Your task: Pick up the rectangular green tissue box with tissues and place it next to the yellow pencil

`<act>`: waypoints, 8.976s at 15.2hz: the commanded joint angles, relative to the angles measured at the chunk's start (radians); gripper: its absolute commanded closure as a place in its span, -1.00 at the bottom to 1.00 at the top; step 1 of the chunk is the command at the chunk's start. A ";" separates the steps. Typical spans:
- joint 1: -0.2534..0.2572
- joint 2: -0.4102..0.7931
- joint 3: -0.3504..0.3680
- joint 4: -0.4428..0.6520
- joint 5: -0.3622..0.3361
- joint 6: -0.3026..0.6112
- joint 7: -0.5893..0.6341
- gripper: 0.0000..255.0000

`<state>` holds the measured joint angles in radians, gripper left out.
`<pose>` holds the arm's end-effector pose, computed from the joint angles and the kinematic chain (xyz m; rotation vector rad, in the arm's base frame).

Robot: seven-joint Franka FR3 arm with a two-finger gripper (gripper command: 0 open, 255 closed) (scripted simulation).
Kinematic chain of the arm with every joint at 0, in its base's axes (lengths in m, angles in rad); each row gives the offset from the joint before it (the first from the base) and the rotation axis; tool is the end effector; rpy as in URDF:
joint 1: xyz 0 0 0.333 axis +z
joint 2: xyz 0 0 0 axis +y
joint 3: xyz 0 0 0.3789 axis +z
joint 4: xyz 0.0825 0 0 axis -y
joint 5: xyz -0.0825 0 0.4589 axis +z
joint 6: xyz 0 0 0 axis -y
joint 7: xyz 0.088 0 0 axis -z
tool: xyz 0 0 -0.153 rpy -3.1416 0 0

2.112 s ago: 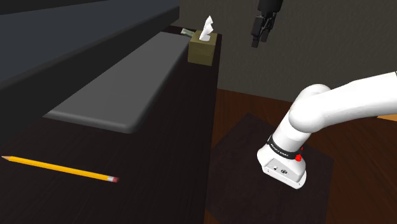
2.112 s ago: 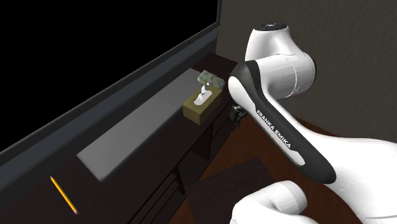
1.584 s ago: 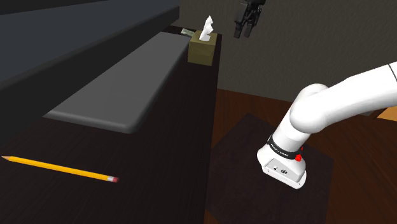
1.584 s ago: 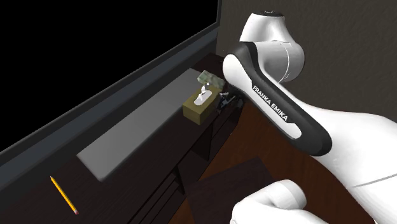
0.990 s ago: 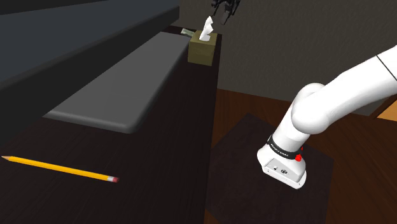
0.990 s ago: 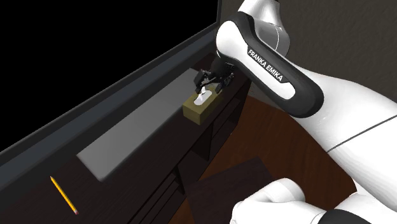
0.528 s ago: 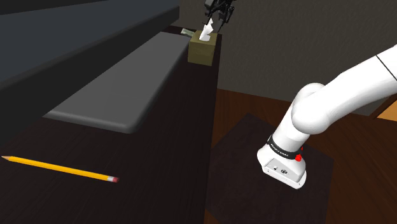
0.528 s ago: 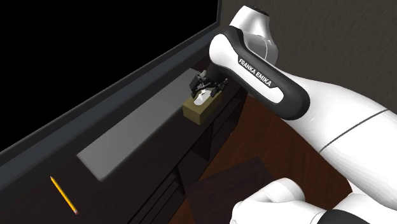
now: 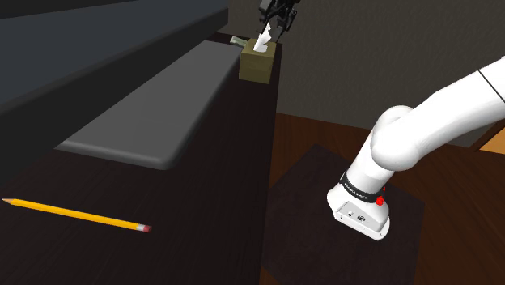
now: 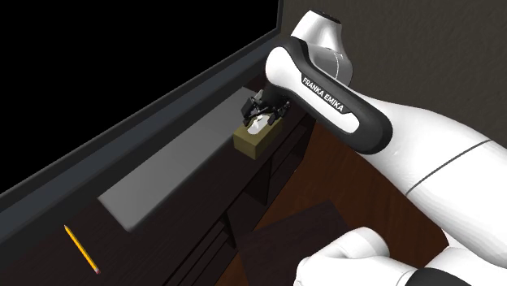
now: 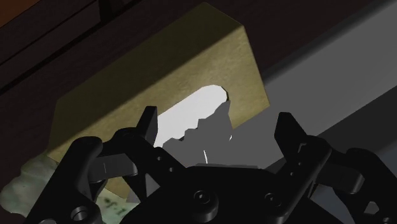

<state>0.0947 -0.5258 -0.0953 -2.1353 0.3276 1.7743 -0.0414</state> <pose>0.4553 0.0335 0.6381 -2.7615 -0.0126 -0.2324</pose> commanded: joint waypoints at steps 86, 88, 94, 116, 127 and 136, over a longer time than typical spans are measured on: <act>0.174 0.222 0.675 0.863 -0.045 -0.352 0.992 1.00; 0.179 0.269 0.750 0.911 -0.087 -0.346 1.060 1.00; 0.203 0.376 0.923 0.978 -0.212 -0.309 1.211 1.00; 0.258 0.087 0.764 0.410 -0.005 0.009 1.058 1.00; 0.286 0.025 0.762 0.211 0.039 0.147 1.022 1.00; 0.299 0.003 0.770 0.111 0.061 0.226 1.007 1.00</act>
<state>0.3941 -0.5234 0.6737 -2.0218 0.3878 1.9984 0.9654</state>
